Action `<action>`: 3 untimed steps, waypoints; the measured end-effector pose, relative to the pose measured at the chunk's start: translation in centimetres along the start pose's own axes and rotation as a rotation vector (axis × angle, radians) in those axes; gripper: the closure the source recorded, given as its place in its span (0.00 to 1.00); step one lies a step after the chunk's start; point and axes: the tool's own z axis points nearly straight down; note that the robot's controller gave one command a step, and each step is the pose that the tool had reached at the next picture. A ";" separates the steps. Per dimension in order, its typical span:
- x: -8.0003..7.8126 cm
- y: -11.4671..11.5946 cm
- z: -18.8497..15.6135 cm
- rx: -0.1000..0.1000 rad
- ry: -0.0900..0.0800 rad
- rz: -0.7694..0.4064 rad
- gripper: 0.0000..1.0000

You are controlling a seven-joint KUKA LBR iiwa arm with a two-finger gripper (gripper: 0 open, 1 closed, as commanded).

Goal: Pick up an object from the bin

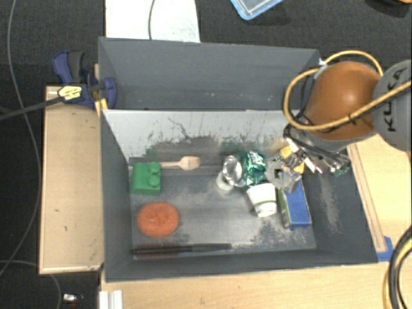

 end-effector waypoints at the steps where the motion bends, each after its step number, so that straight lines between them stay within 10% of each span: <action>1: -0.5 0.0 1.2 0.002 -0.003 -0.170 1.00; 2: 0.1 -0.3 4.4 0.004 -0.008 -0.099 1.00; 3: -0.5 -0.1 0.4 0.006 -0.009 -0.114 1.00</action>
Offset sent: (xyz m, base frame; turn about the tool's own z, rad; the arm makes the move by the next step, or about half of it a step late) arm -0.0002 -0.0031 -0.0459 -0.1022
